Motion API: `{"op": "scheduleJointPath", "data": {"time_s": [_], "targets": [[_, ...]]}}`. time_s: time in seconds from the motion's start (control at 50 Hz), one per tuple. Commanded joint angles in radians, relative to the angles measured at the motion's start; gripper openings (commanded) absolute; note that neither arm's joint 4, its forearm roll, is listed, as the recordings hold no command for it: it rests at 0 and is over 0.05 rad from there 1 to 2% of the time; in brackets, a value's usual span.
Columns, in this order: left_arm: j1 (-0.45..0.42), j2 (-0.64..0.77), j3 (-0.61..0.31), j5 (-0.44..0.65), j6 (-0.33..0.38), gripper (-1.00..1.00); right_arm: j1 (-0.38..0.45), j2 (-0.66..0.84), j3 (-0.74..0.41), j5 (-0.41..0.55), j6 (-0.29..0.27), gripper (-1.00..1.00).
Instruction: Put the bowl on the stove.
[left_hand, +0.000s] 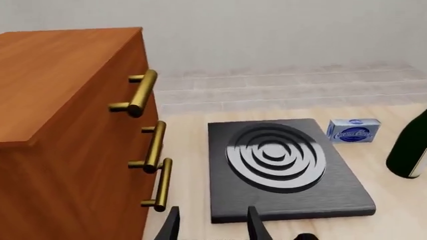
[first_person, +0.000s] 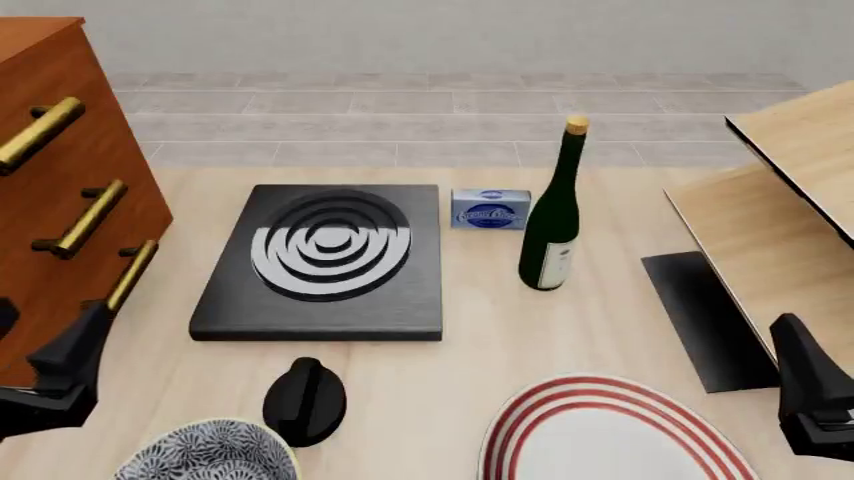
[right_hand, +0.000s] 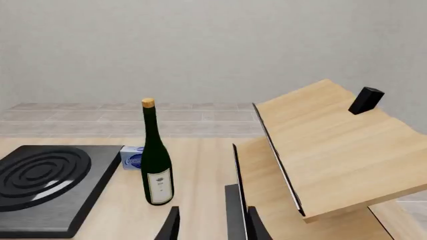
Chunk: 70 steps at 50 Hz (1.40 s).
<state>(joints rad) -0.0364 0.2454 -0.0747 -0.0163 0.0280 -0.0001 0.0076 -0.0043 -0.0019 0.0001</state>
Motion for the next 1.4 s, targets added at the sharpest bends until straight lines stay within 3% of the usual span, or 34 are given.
{"op": "scheduleJointPath", "data": {"time_s": [0.02,0.24,0.44,0.62,1.06,1.22,1.4], "targets": [[0.000,0.105,-0.045,-0.007,0.054,1.00,0.000,0.000,0.000,0.000,0.000,1.00],[-0.061,0.059,-0.089,0.126,0.102,1.00,0.000,0.000,0.000,0.000,0.000,1.00],[-0.101,0.014,-0.103,0.212,0.097,1.00,0.000,0.000,0.000,0.000,0.000,1.00],[-0.140,0.059,-0.134,0.291,0.114,1.00,0.000,0.000,0.000,0.000,0.000,1.00],[-0.096,0.113,-0.226,0.392,0.158,1.00,0.000,0.000,0.000,0.000,0.000,1.00],[-0.083,0.076,-0.260,0.497,0.197,1.00,0.000,0.000,0.000,0.000,0.000,1.00],[-0.060,0.130,-0.229,0.486,0.253,1.00,0.000,0.000,0.000,0.000,0.000,1.00]]}}
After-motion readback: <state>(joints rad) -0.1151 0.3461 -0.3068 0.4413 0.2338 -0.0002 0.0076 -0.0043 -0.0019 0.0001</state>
